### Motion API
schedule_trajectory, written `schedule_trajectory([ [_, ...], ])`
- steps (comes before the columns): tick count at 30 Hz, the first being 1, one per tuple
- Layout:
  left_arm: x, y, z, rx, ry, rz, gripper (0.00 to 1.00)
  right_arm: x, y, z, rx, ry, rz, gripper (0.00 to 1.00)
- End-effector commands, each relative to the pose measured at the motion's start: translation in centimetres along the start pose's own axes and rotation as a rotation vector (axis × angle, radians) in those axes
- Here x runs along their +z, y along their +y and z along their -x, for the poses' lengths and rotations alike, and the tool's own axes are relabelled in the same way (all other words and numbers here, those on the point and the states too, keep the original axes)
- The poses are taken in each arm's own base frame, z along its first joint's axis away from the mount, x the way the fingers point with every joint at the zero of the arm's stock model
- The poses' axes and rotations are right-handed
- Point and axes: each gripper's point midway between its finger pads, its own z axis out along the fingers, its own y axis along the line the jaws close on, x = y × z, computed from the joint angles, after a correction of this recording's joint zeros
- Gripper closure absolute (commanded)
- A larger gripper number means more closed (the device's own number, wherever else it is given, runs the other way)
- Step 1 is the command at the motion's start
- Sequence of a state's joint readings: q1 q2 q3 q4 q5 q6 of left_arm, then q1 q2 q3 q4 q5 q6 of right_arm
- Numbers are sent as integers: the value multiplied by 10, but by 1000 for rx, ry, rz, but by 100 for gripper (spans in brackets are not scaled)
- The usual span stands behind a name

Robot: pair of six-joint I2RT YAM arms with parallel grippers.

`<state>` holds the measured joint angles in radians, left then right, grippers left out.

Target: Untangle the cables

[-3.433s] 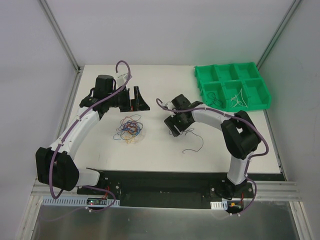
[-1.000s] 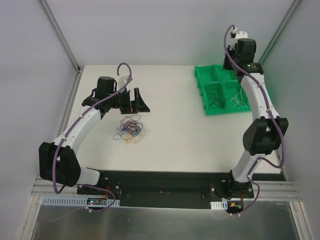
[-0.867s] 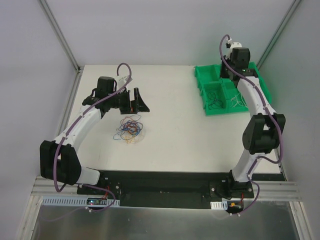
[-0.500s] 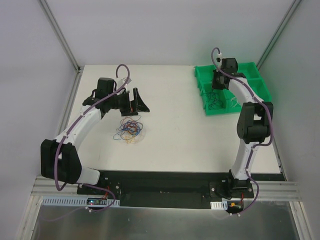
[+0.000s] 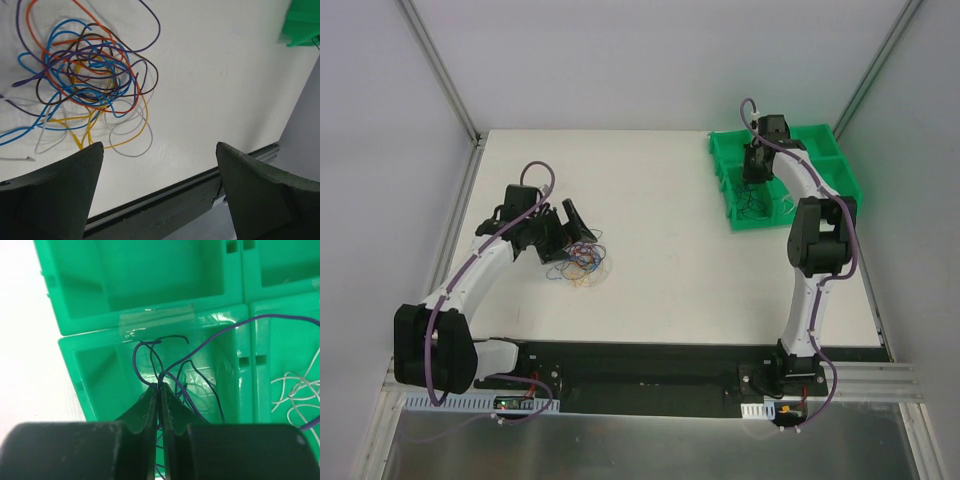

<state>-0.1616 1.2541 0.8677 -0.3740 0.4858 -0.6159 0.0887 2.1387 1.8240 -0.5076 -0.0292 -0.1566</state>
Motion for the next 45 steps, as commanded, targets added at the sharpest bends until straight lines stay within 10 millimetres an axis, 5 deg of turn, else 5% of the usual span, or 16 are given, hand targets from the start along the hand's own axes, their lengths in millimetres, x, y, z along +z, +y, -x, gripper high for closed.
schedule_trajectory([
  [1, -13, 11, 10, -60, -93, 81, 5, -3, -9, -19, -2, 71, -83, 94],
  [7, -15, 2, 10, -85, -77, 52, 3, 13, -7, -27, -16, 131, -66, 100],
  [13, -17, 13, 10, -101, -113, 97, 3, 13, -9, -40, -39, 189, -108, 99],
  [17, -19, 12, 18, -75, -125, 119, 1, 8, -11, -39, -57, 189, -122, 87],
  [28, -25, 52, 28, -16, -151, 317, 1, -80, -6, -1, -87, 45, -150, 39],
  [35, -13, 61, 31, 18, -87, 338, 1, -119, 9, -3, -108, -13, -126, 29],
  [38, 4, 61, 25, -4, -7, 309, 1, -131, 53, -11, -154, -57, -10, 29],
  [45, 51, 58, 2, -65, 132, 225, 23, -157, 221, -71, -154, -99, 541, 30],
])
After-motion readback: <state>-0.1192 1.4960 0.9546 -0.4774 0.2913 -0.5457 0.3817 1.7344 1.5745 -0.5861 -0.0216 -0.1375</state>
